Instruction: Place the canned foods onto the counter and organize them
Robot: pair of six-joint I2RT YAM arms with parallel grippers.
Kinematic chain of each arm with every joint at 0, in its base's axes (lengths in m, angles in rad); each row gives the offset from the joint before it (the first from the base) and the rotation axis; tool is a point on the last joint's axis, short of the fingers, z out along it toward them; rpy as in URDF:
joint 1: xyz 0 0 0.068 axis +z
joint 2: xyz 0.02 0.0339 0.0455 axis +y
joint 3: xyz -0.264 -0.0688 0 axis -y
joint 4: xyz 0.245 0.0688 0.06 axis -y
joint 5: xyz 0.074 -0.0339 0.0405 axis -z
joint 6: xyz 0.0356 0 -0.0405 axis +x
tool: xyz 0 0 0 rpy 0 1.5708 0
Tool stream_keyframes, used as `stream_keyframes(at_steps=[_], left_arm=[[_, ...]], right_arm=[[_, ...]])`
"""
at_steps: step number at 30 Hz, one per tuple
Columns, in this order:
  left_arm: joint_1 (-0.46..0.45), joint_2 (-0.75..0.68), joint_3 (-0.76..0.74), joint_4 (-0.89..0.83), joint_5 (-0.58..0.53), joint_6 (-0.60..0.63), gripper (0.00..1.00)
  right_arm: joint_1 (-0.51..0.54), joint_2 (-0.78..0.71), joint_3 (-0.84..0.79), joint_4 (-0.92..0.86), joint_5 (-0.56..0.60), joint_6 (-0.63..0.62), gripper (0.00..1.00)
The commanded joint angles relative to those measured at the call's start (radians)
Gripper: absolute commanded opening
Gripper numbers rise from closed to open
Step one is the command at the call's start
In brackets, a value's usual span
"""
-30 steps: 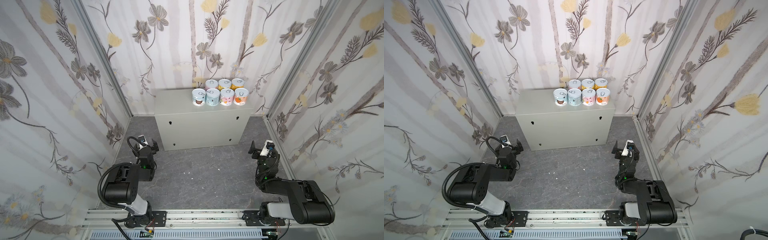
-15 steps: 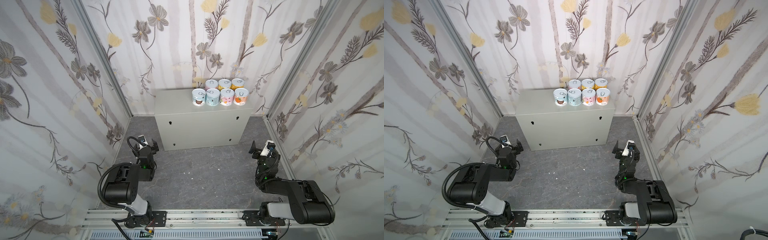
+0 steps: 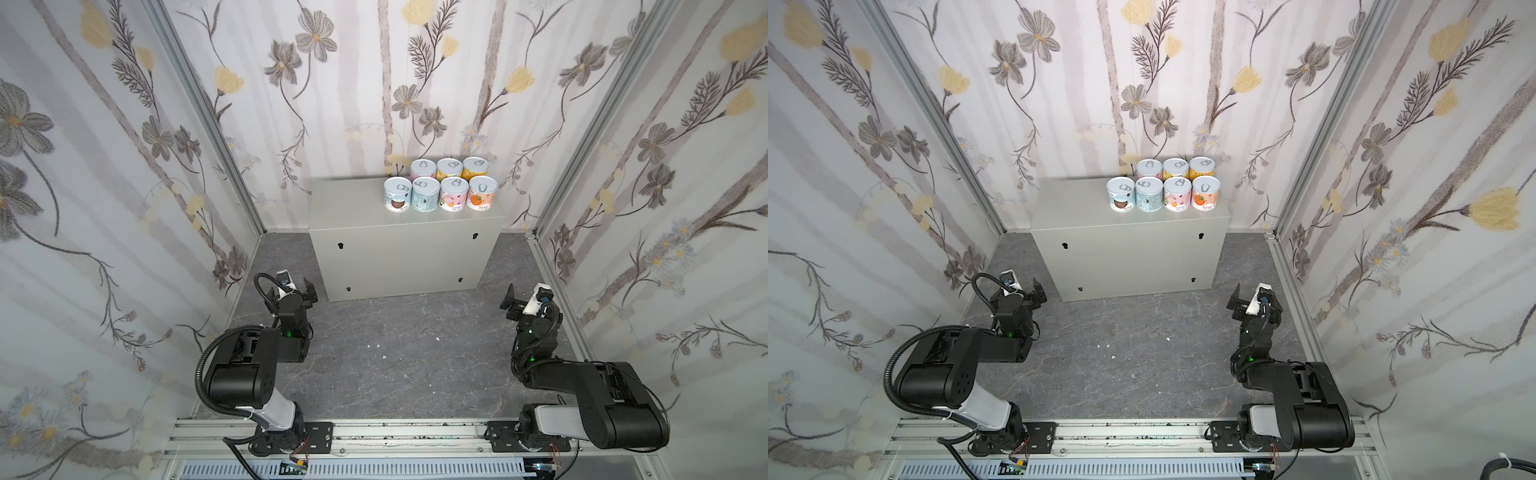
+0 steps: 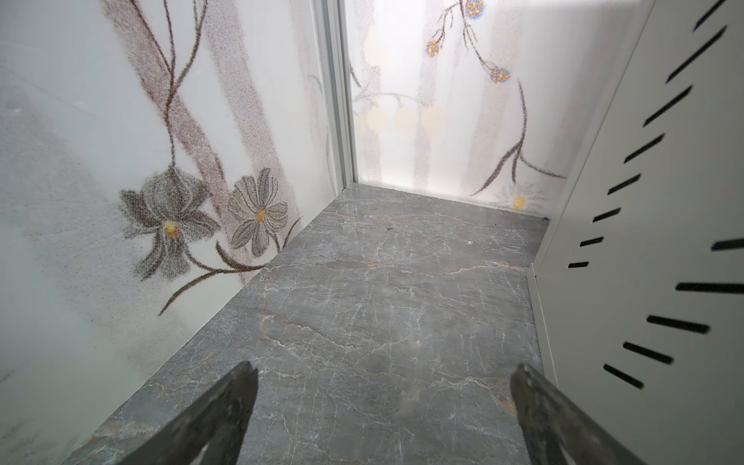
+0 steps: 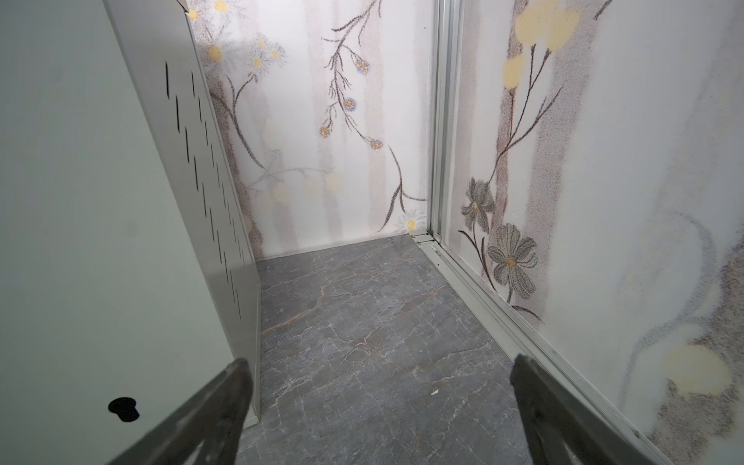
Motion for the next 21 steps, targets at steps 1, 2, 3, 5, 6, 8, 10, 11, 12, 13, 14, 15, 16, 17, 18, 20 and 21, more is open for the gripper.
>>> stream_keyframes(at_steps=[1, 2, 3, 5, 6, 8, 10, 11, 12, 13, 14, 15, 16, 17, 18, 20, 21], left_arm=[[0.000, -0.004, 0.004, 0.025, -0.001, -0.006, 1.00], [0.000, -0.004, 0.005, 0.025, -0.001, -0.006, 1.00], [0.000, -0.005, 0.004, 0.025, -0.001, -0.006, 1.00], [0.000, -0.004, 0.004, 0.025, -0.001, -0.006, 1.00], [0.001, -0.005, 0.004, 0.025, -0.001, -0.006, 1.00], [0.000, -0.004, 0.004, 0.025, -0.001, -0.006, 1.00], [0.000, -0.004, 0.004, 0.025, -0.001, -0.006, 1.00], [0.001, -0.004, 0.004, 0.025, -0.001, -0.006, 1.00], [0.000, -0.005, 0.004, 0.025, -0.001, -0.006, 1.00], [0.000, -0.005, 0.004, 0.025, -0.001, -0.006, 1.00], [0.000, -0.005, 0.004, 0.025, -0.001, -0.006, 1.00], [0.000, -0.005, 0.004, 0.025, -0.001, -0.006, 1.00], [0.000, -0.005, 0.005, 0.025, -0.001, -0.006, 1.00], [0.000, -0.004, 0.005, 0.025, -0.001, -0.006, 1.00], [0.000, -0.004, 0.004, -0.175, 0.209, -0.047, 1.00], [0.000, -0.005, 0.004, -0.186, 0.221, -0.050, 1.00], [0.000, -0.004, 0.006, -0.186, 0.221, -0.050, 1.00]], right_arm=[[0.016, -0.011, -0.009, 0.040, -0.093, -0.069, 1.00], [0.013, -0.007, -0.010, 0.047, -0.189, -0.097, 1.00], [0.003, -0.003, -0.011, 0.056, -0.210, -0.093, 1.00], [-0.003, 0.002, 0.018, 0.007, -0.125, -0.051, 1.00], [-0.013, 0.005, 0.033, -0.016, -0.146, -0.044, 1.00], [-0.024, 0.000, 0.036, -0.027, -0.167, -0.043, 1.00], [-0.025, 0.001, 0.034, -0.024, -0.167, -0.041, 1.00], [-0.025, 0.004, 0.037, -0.026, -0.169, -0.041, 1.00], [-0.029, 0.007, 0.046, -0.038, -0.181, -0.039, 1.00], [-0.035, 0.009, 0.050, -0.048, -0.191, -0.037, 1.00], [-0.040, 0.011, 0.053, -0.051, -0.200, -0.033, 1.00], [-0.046, 0.013, 0.056, -0.052, -0.211, -0.030, 1.00], [-0.047, 0.011, 0.055, -0.053, -0.214, -0.028, 1.00], [-0.048, 0.006, 0.051, -0.050, -0.213, -0.029, 1.00], [-0.046, 0.002, 0.043, -0.040, -0.215, -0.033, 1.00], [-0.045, 0.006, 0.035, -0.018, -0.220, -0.040, 1.00], [-0.045, 0.005, 0.034, -0.014, -0.218, -0.039, 1.00]])
